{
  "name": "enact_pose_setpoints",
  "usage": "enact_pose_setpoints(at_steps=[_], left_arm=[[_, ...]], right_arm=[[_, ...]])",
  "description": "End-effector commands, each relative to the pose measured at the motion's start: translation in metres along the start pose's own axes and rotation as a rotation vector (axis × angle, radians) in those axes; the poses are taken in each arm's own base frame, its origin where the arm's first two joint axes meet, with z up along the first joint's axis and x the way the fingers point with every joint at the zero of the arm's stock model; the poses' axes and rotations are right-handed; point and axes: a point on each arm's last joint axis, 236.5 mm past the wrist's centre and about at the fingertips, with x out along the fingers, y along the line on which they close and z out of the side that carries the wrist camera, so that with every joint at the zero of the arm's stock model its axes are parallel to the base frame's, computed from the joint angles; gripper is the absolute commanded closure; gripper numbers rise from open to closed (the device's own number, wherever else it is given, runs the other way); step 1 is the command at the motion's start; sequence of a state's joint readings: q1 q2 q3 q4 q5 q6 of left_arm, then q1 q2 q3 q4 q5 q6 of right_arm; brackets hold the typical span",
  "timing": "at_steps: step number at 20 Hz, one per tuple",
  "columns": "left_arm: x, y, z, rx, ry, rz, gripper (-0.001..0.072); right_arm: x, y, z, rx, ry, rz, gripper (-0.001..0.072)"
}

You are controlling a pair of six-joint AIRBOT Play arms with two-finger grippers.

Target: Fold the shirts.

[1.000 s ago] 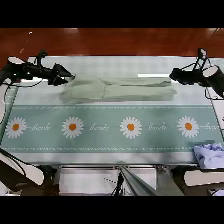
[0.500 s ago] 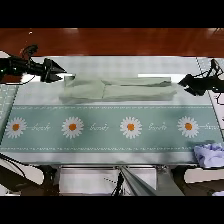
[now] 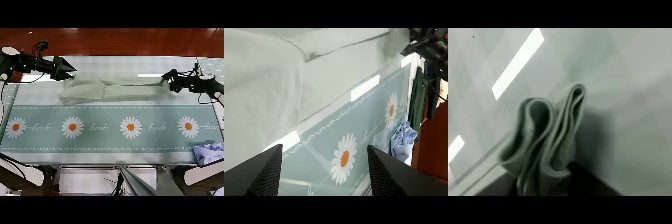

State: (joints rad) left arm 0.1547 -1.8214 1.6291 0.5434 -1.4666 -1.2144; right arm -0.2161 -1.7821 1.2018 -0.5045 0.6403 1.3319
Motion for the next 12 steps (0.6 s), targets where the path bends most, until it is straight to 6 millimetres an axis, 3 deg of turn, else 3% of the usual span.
enact_pose_setpoints(at_steps=[1, 2, 6, 7, 8, 9, 12], left_arm=[[0.011, -0.010, -0.004, 0.019, 0.023, -0.011, 0.0121], [0.012, -0.011, -0.005, 0.020, 0.027, -0.011, 0.0125], [0.016, -0.014, -0.007, -0.008, 0.035, -0.012, 0.0129], [0.021, -0.017, -0.009, -0.010, 0.045, -0.014, 0.0252], [0.027, -0.021, -0.013, 0.002, 0.061, -0.017, 0.0483], [0.034, -0.027, -0.017, 0.021, 0.079, -0.021, 0.0584], [0.066, -0.049, -0.030, 0.090, 0.127, -0.028, 0.0682]], right_arm=[[0.018, 0.018, 0.001, -0.002, -0.081, 0.009, 0.0583], [0.017, 0.026, -0.001, -0.019, -0.085, 0.015, 0.0681], [-0.021, 0.068, -0.004, -0.226, -0.083, 0.053, 0.0681], [-0.037, 0.078, -0.005, -0.293, -0.084, 0.051, 0.0682], [-0.055, 0.090, -0.007, -0.367, -0.087, 0.050, 0.0682], [-0.075, 0.103, -0.009, -0.437, -0.095, 0.050, 0.0682], [-0.134, 0.145, -0.021, -0.559, -0.134, 0.081, 0.0682]])
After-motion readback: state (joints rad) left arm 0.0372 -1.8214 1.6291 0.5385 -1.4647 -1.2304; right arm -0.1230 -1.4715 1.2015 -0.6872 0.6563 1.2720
